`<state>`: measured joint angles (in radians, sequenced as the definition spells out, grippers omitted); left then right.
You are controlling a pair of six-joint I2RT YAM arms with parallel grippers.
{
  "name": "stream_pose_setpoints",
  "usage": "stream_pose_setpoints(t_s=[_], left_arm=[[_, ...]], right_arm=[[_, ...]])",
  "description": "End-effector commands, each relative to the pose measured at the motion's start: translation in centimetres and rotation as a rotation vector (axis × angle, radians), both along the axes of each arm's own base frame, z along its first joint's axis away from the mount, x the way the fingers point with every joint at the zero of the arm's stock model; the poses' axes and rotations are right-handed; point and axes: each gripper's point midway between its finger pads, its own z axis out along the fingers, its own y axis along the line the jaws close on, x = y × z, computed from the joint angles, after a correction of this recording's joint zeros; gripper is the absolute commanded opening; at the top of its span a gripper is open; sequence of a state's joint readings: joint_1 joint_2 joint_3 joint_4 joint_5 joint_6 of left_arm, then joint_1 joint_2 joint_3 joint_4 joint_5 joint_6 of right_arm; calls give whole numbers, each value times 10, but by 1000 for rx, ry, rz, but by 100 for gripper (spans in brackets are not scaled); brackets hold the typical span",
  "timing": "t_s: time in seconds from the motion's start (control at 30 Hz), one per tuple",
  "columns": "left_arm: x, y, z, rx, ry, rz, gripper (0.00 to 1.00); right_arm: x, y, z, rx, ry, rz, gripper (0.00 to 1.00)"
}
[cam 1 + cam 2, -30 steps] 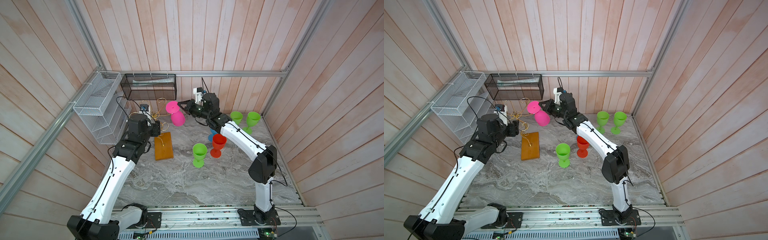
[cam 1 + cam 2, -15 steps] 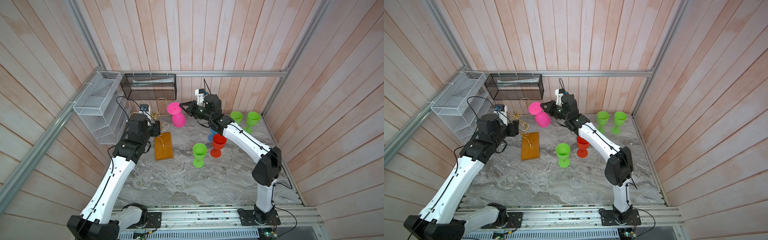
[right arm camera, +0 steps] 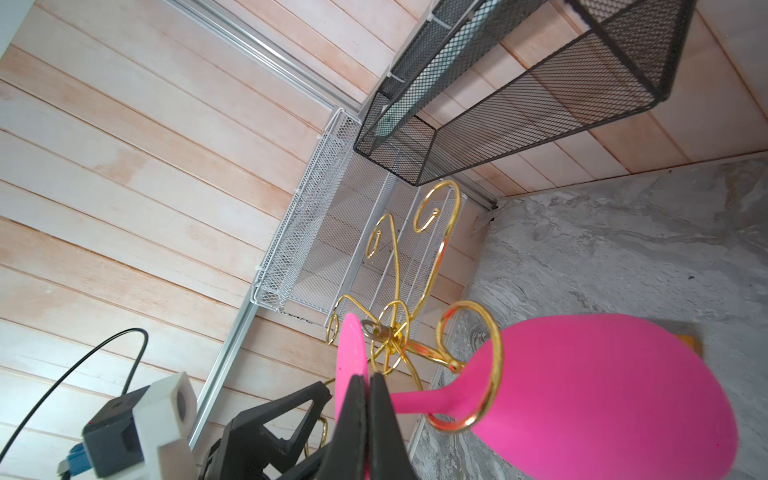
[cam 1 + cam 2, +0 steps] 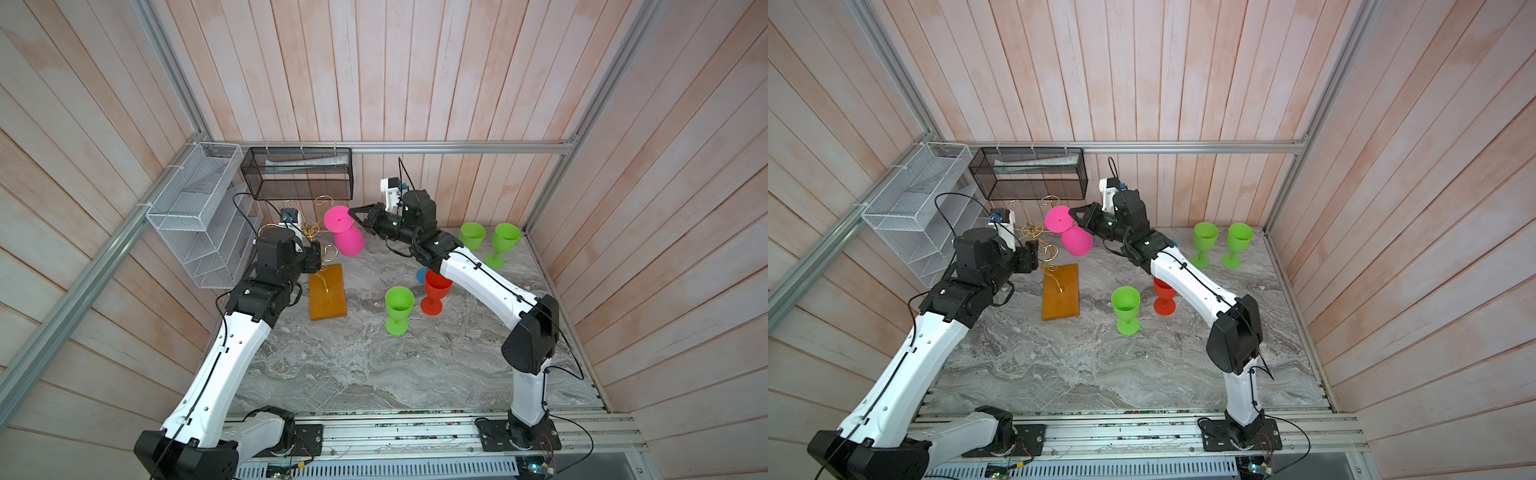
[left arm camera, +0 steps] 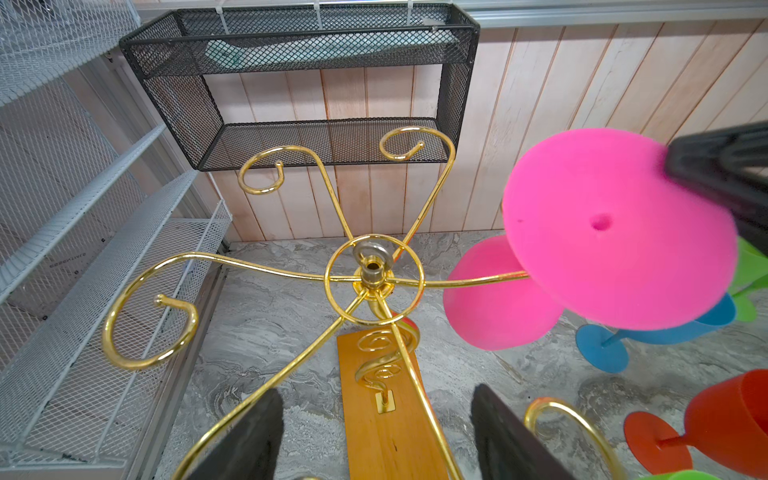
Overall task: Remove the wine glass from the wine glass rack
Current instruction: 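Lift the pink glass off the rack hook with the right gripper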
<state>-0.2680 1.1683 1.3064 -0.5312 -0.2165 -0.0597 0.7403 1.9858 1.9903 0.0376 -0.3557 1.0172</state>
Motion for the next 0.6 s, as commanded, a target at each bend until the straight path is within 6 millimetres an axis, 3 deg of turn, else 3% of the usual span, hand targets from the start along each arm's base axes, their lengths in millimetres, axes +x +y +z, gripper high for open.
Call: stream_pose_setpoints(t_s=[0.0,0.37,0.57], left_arm=[[-5,0,-3,7,4,-6,73],[-7,-2,-3,8,5,-13,73],[-7,-2,-3,14,4,-12,73]], right_arm=[[4,12,4,-1,-22,12,0],[36,34,5,-2,-24,-8,0],[56,20,13,19,-42,-70,0]])
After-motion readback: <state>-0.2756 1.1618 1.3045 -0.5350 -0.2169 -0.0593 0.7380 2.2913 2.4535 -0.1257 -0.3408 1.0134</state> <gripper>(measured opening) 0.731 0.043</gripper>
